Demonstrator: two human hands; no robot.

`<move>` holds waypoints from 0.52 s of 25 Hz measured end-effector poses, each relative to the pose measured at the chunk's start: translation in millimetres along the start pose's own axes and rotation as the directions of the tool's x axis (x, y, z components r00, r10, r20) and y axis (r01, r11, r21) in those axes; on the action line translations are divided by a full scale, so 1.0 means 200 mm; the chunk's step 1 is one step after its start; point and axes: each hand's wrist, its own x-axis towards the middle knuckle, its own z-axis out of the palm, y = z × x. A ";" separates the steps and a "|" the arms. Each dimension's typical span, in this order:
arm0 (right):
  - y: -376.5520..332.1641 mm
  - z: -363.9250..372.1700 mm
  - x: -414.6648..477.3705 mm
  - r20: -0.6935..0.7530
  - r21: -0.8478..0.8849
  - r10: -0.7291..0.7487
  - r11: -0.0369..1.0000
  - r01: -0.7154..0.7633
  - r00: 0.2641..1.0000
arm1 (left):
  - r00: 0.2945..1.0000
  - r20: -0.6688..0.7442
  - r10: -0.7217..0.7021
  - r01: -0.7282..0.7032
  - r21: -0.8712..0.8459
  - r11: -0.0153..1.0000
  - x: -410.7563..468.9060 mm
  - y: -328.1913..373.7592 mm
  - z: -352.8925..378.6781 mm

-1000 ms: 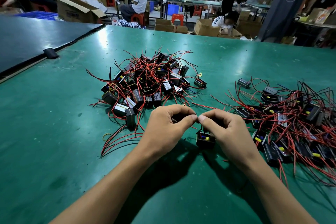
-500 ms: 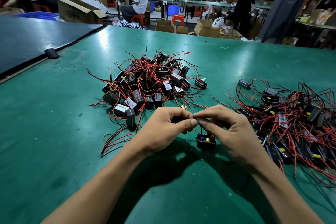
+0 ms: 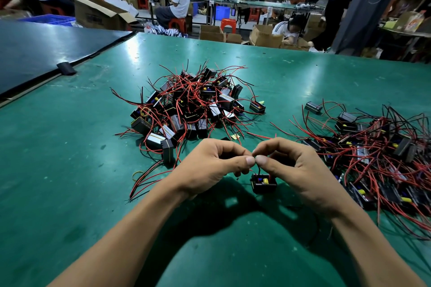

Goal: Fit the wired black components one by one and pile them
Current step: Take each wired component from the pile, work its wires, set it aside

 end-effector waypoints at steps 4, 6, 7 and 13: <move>-0.01 0.00 0.00 0.076 0.154 0.021 0.987 -0.033 0.997 | 1.000 -0.005 -0.007 0.007 -0.007 1.000 0.00 0.00 0.00; 0.00 0.00 0.00 0.092 0.183 0.018 0.982 -0.035 0.996 | 1.000 0.004 -0.014 0.014 -0.012 1.000 0.00 0.00 0.00; -0.01 -0.01 -0.01 0.097 0.193 0.016 0.981 -0.034 0.995 | 1.000 0.010 -0.016 0.016 -0.018 1.000 0.00 0.00 0.00; -0.03 0.03 -0.01 0.000 0.179 0.013 0.984 -0.013 1.000 | 1.000 -0.005 0.016 -0.016 -0.027 1.000 -0.01 0.01 0.00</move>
